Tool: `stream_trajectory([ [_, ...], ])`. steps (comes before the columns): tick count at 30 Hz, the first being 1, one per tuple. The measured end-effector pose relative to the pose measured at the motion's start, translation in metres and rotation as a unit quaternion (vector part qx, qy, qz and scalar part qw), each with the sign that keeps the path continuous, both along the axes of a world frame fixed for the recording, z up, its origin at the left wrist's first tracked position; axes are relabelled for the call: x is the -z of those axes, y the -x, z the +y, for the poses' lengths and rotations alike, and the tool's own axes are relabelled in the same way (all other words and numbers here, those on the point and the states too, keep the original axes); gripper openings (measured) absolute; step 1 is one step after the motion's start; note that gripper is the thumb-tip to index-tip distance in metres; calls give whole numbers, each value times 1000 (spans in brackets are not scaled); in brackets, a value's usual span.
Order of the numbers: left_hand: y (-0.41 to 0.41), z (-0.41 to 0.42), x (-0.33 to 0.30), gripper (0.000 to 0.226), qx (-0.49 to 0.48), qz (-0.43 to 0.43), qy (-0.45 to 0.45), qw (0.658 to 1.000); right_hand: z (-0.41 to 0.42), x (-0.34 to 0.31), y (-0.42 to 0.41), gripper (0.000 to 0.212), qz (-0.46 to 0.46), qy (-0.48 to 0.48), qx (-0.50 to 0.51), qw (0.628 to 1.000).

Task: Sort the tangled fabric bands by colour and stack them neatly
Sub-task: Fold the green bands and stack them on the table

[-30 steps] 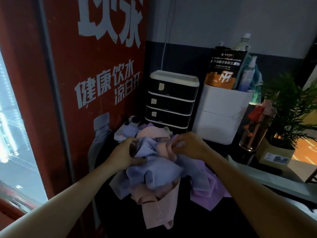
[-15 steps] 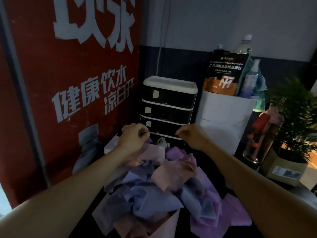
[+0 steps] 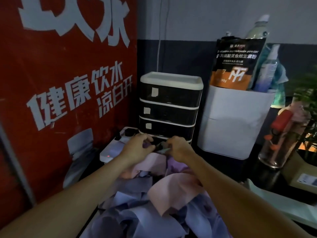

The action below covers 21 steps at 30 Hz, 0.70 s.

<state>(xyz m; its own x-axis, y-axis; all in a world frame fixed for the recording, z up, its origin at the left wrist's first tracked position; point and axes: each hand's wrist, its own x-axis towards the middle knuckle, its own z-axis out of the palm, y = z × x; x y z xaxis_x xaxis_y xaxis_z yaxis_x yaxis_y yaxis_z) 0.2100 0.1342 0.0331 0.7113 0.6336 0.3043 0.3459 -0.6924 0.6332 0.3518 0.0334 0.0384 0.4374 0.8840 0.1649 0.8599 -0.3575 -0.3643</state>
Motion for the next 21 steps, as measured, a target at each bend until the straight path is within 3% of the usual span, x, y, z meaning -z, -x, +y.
stream_trajectory([
  [10,17,-15,-37,33,10,-39,8,999,-30,-72,20,7,2,-155,4,988],
  [16,25,-34,-60,33,28,-79,10,996,-56,-116,36,10,-43,-216,8,975],
  [21,25,-60,-69,31,53,-114,8,992,-88,-145,44,11,-22,-275,29,961],
])
